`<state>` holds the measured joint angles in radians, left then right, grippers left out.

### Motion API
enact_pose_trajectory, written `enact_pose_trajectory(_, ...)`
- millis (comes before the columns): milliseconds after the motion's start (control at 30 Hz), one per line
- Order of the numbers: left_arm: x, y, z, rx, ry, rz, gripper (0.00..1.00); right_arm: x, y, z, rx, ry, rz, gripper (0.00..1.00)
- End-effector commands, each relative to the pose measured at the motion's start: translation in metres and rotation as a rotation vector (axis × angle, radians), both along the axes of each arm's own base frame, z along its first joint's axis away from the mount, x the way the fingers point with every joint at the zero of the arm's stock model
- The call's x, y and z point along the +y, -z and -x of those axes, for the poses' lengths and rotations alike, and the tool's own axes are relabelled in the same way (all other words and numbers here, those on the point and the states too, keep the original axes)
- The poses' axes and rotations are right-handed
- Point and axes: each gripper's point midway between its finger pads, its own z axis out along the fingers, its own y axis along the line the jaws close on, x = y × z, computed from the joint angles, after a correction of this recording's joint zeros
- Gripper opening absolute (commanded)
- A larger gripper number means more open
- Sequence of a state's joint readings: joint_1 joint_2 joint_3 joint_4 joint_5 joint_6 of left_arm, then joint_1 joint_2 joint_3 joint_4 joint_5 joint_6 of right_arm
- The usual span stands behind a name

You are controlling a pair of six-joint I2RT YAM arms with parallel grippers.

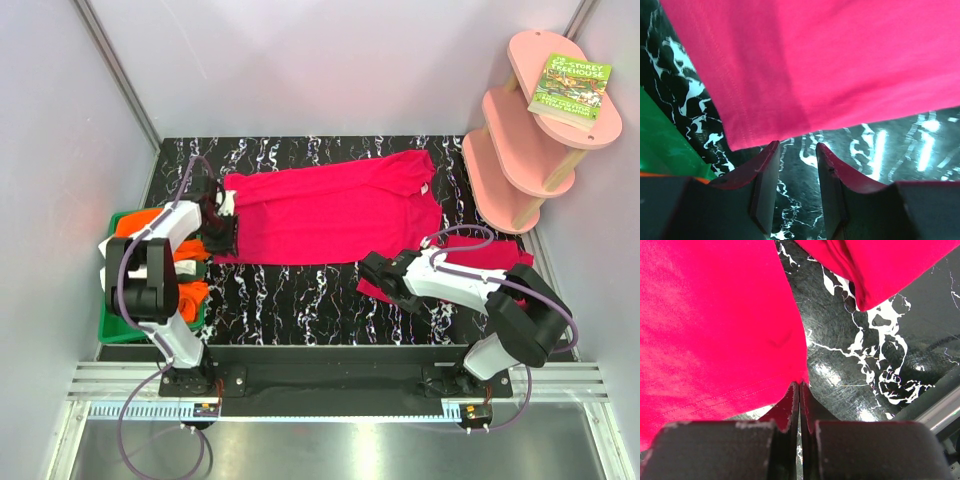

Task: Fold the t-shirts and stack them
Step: Grap the side of the flattened tshirt closest away from the robot with both arms

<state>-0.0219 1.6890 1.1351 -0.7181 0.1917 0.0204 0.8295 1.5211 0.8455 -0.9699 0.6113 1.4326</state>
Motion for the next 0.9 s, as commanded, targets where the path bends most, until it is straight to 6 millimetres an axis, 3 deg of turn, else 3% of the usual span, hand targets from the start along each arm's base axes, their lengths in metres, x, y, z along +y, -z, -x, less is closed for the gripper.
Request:
enact_pose_trajectory(0, 0.021, 0.006, -0.016, -0.016, -0.104, -0.074, 0.39, -0.001, -0.011, -0.007, -0.054, -0.006, 0.006, 0.00)
enact_pose_trajectory(67, 0.034, 0.008, -0.018, -0.013, -0.149, -0.099, 0.39, -0.001, -0.011, -0.007, -0.055, -0.003, 0.005, 0.00)
enact_pose_trajectory(333, 0.050, 0.014, -0.014, -0.005, -0.208, -0.146, 0.39, -0.001, -0.007, -0.007, -0.051, -0.003, 0.007, 0.00)
enact_pose_trajectory(867, 0.057, 0.042, 0.003, 0.122, -0.215, -0.146, 0.40, 0.006, -0.007, -0.013, -0.045, -0.026, 0.012, 0.00)
